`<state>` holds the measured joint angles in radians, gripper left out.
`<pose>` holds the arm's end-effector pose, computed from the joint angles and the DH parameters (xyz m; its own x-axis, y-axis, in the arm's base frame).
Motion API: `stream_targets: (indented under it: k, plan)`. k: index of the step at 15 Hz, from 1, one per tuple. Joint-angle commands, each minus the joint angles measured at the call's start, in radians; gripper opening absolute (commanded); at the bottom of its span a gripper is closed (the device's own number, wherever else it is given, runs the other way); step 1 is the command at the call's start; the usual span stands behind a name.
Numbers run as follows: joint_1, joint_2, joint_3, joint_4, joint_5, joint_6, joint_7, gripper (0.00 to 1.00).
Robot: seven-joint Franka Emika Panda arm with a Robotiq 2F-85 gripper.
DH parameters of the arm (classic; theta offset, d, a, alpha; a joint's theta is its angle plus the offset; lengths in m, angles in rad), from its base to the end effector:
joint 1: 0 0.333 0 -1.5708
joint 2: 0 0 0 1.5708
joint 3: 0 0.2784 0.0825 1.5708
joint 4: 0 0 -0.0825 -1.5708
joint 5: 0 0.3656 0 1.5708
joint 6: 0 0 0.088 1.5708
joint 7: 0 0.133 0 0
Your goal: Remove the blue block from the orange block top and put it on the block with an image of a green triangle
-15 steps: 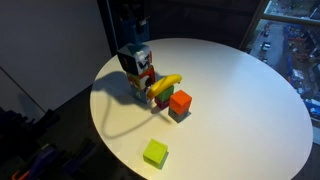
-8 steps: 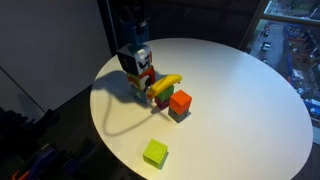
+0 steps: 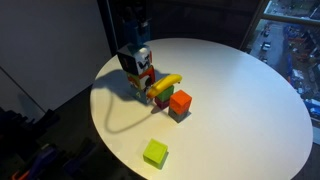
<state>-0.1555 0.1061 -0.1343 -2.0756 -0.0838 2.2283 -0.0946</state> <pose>0.5284 -0.1617 0.3309 0.9891 -0.1423 0.0370 -0.1450 -0.9856 0.0866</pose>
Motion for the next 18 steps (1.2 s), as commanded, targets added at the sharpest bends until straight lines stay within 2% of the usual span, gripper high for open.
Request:
stream_targets:
  k: [1,13,14,15,17,18]
  plan:
    - [0.006,0.023,0.0,0.038,0.005,-0.017,0.024,0.29]
    - [0.006,0.044,-0.001,0.039,-0.003,-0.018,0.032,0.29]
    - [0.006,0.045,-0.002,0.039,-0.003,-0.017,0.033,0.5]
    - [0.006,0.045,-0.002,0.038,-0.003,-0.017,0.033,0.79]
    - [0.005,0.044,-0.002,0.038,-0.002,-0.018,0.034,0.79]
    - [0.005,0.044,-0.002,0.038,-0.002,-0.018,0.034,0.85]
